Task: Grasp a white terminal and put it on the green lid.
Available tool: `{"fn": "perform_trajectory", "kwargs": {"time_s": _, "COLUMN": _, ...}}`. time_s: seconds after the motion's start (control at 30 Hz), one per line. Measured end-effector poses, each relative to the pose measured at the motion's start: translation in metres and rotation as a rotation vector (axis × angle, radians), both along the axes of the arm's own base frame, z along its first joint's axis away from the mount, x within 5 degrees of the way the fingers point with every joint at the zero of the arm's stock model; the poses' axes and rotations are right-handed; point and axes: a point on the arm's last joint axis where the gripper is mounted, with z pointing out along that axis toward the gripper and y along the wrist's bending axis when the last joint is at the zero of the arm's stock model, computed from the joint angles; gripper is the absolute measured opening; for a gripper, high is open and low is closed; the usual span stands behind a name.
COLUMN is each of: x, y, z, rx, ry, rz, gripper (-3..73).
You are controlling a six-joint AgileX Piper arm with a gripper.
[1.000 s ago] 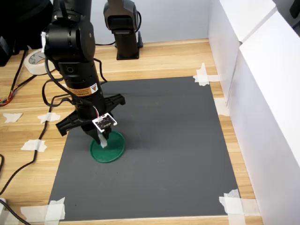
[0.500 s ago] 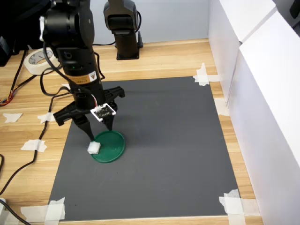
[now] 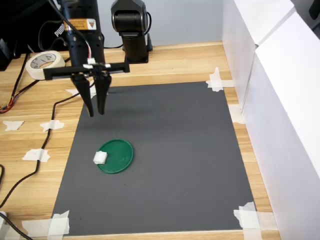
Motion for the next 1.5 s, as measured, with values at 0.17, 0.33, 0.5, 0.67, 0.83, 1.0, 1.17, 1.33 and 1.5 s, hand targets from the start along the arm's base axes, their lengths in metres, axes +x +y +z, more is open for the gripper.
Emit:
{"fn": "perform_trajectory", "kwargs": {"time_s": 0.17, "x": -0.032, "y": -0.012, "z": 0.023, "rx": 0.179, "ry": -0.258, "rz": -0.181, "gripper": -0.7}}
{"fn": "perform_trajectory", "kwargs": {"time_s": 0.33, "x": -0.066, "y": -0.006, "z": 0.032, "rx": 0.409, "ry": -0.408, "rz": -0.299, "gripper": -1.4}}
{"fn": "perform_trajectory", "kwargs": {"time_s": 0.5, "x": -0.100, "y": 0.002, "z": 0.022, "rx": 0.514, "ry": -0.445, "rz": -0.337, "gripper": -1.6}}
{"fn": "perform_trajectory", "kwargs": {"time_s": 0.67, "x": -0.140, "y": 0.010, "z": 0.000, "rx": 0.529, "ry": -0.476, "rz": -0.338, "gripper": -1.6}}
{"fn": "perform_trajectory", "kwargs": {"time_s": 0.83, "x": -0.174, "y": 0.017, "z": -0.022, "rx": 0.495, "ry": -0.521, "rz": -0.308, "gripper": -1.6}}
{"fn": "perform_trajectory", "kwargs": {"time_s": 1.0, "x": -0.197, "y": 0.022, "z": -0.039, "rx": 0.480, "ry": -0.574, "rz": -0.285, "gripper": -1.6}}
{"fn": "perform_trajectory", "kwargs": {"time_s": 1.17, "x": -0.214, "y": 0.026, "z": -0.049, "rx": 0.478, "ry": -0.635, "rz": -0.256, "gripper": -1.6}}
{"fn": "perform_trajectory", "kwargs": {"time_s": 1.33, "x": -0.224, "y": 0.028, "z": -0.050, "rx": 0.475, "ry": -0.698, "rz": -0.235, "gripper": -1.6}}
{"fn": "perform_trajectory", "kwargs": {"time_s": 1.5, "x": -0.230, "y": 0.029, "z": -0.047, "rx": 0.473, "ry": -0.746, "rz": -0.221, "gripper": -1.6}}
